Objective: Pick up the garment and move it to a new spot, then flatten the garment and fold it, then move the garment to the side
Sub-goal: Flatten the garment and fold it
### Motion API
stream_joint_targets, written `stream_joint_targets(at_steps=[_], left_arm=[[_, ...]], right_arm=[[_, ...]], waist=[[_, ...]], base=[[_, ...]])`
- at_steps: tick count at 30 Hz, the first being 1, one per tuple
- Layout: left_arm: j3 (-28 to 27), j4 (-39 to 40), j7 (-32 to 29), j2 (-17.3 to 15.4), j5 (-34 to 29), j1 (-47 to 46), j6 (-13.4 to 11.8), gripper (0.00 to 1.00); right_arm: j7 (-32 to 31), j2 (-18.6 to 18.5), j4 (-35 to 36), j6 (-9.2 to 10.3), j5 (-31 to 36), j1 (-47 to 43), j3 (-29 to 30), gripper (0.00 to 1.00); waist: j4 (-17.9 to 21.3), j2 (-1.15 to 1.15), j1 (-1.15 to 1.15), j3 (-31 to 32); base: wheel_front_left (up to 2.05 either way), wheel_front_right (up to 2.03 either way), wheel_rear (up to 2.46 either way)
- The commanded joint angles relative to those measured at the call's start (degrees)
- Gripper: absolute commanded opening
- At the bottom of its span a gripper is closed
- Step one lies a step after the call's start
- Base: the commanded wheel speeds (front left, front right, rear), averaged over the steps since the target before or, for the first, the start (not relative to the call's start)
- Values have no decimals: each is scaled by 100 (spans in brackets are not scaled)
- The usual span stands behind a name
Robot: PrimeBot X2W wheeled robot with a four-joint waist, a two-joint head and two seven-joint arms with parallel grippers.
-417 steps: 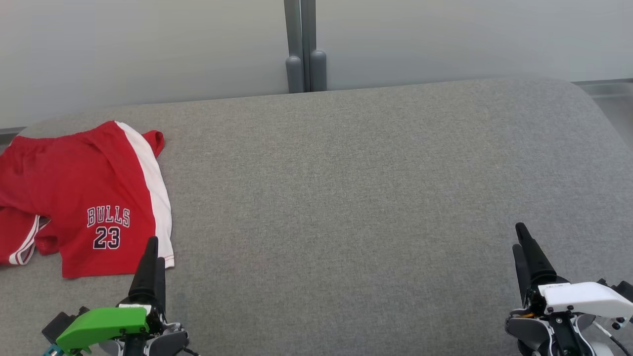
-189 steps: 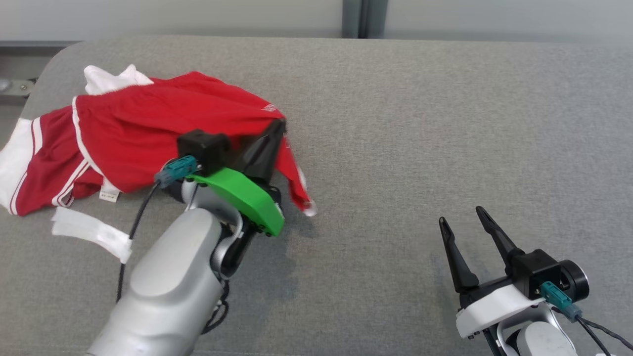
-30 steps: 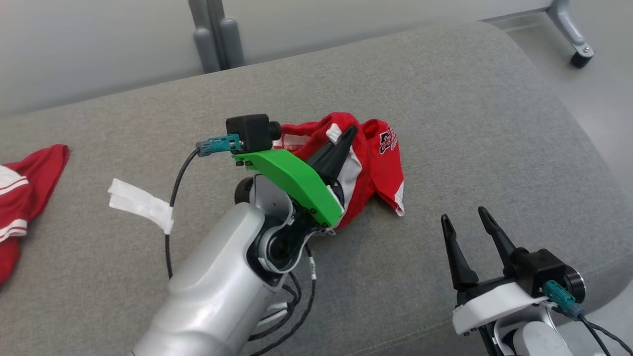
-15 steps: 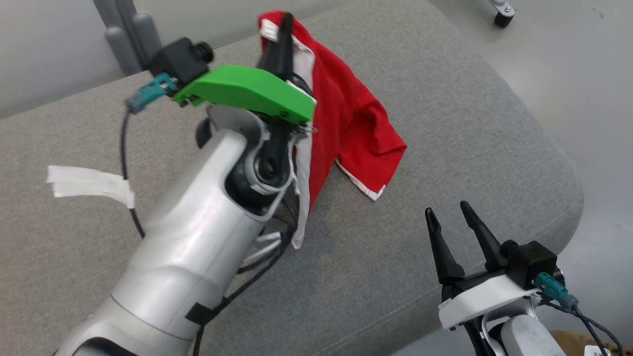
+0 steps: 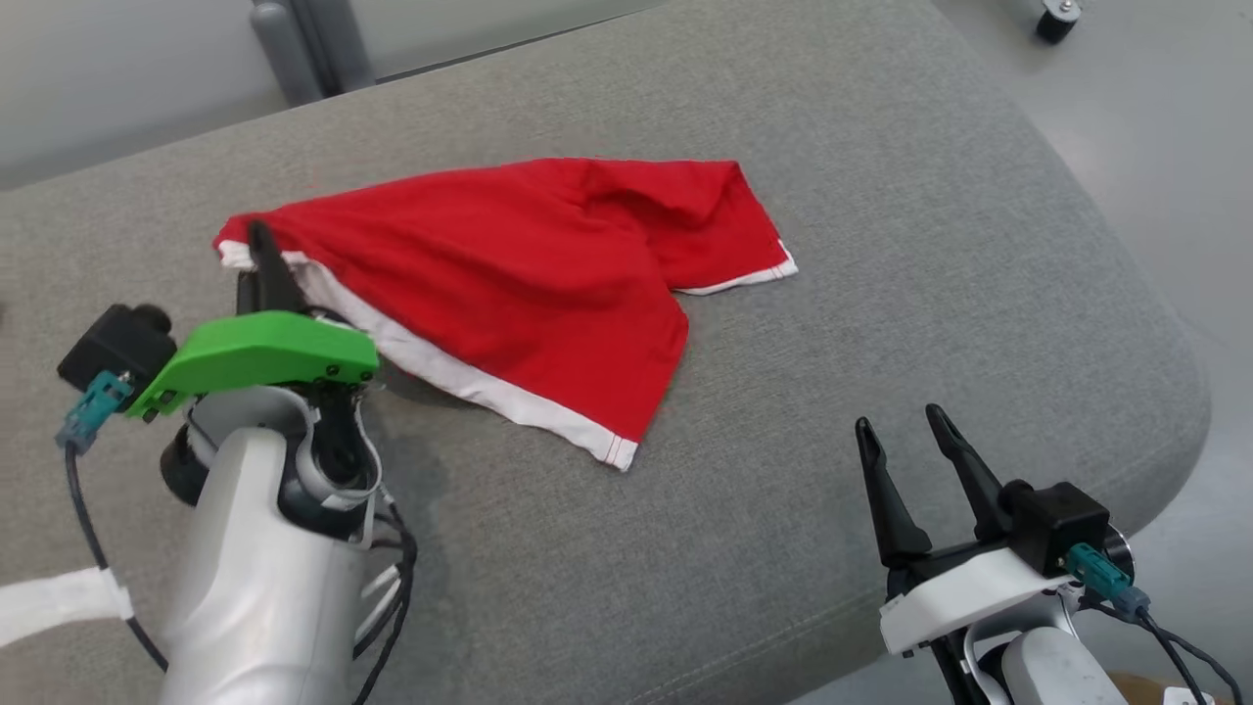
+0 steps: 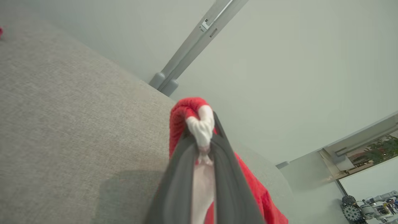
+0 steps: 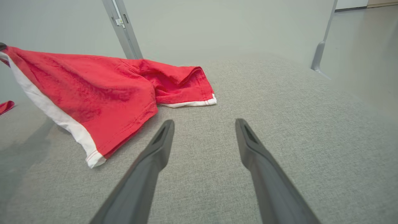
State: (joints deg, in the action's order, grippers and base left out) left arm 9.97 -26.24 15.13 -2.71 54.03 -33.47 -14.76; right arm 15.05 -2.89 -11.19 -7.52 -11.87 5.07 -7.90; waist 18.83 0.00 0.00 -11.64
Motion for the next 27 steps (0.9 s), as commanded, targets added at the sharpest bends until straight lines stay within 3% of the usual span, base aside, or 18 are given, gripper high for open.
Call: stream_joint_targets(at_steps=[1, 5, 9, 14, 18, 24, 27], left_arm=[[-262, -57, 0, -32, -250, 269, 128, 0], [-746, -129, 1, -31, -655, 738, 349, 0], [-937, -78, 1, -31, -583, 1041, 533, 0], [-587, -97, 0, -30, -52, 1567, 872, 0], [-385, -165, 2, -35, 343, 1878, 864, 0], [-920, 113, 0, -28, 340, 2235, 756, 0], [-835, 102, 0, -26, 551, 2395, 803, 4]], right_arm=[[20, -2, -20, 7, 97, 54, -4, 100], [20, -3, -37, 7, 244, 71, 36, 100], [20, -5, -49, 7, 378, 67, 29, 100], [20, -4, -89, 7, 585, 36, 41, 100], [20, -6, -118, 7, 774, -26, 63, 100], [20, -6, -139, 7, 896, -180, 86, 100], [20, -6, -145, 7, 949, -263, 111, 100]], waist=[[-340, 0, 0, -4], [-688, 0, 0, 8], [-919, 0, 0, 27], [-1232, 0, 0, 71], [-1411, 0, 0, 149], [-1501, 0, 0, 326], [-1535, 0, 0, 385]], base=[[0, 0, 0], [0, 0, 0], [0, 0, 0], [0, 0, 0], [0, 0, 0], [0, 0, 0], [0, 0, 0]])
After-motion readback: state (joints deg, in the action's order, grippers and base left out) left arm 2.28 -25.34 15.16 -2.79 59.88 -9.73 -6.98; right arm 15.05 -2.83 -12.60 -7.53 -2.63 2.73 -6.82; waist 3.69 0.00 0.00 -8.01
